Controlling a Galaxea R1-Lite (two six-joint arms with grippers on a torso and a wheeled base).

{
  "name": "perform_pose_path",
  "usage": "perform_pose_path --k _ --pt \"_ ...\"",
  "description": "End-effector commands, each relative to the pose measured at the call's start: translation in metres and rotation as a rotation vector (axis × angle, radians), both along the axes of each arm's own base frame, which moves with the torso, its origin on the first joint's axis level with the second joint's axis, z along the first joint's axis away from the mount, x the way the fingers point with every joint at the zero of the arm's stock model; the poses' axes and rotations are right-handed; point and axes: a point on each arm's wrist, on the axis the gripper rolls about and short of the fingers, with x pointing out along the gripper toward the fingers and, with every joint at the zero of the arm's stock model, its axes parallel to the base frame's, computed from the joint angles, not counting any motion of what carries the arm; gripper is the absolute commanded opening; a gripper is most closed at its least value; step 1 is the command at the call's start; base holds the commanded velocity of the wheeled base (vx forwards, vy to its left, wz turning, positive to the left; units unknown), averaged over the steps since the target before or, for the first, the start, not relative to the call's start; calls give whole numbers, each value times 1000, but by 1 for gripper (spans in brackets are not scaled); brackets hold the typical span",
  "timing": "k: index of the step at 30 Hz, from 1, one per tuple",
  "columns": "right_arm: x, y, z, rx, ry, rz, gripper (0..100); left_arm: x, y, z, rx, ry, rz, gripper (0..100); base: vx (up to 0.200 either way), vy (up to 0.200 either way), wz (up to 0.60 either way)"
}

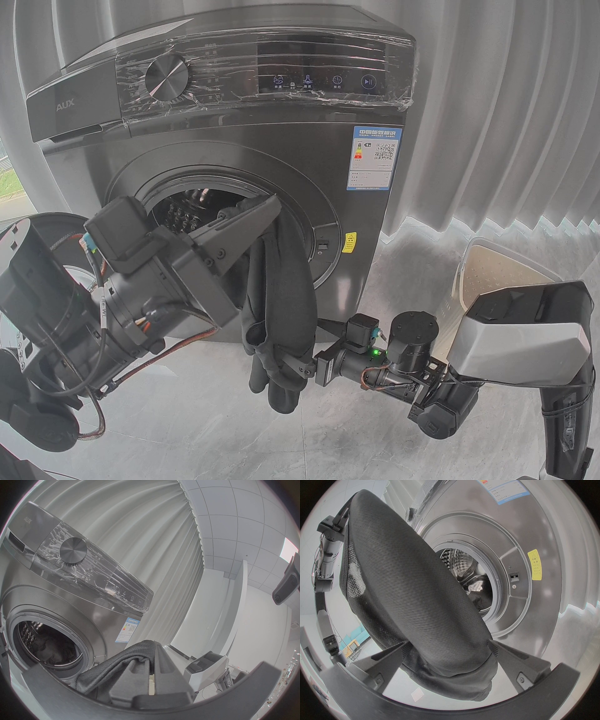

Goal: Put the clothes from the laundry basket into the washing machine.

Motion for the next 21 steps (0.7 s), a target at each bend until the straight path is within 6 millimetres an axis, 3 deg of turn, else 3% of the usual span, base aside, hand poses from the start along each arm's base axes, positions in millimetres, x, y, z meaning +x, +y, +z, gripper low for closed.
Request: perform_pose_path --k 1,13,21 --pt "5 -1 -8 -9 9 -6 100 -1 0 1 -2 -3 -3 0 0 0 0" --pt "14 18 -28 -2 5 35 100 -2 1 3 -17 -19 -3 0 0 0 0" --pt "19 23 -27 15 -15 40 100 -3 1 4 -22 -22 -9 0 0 0 0"
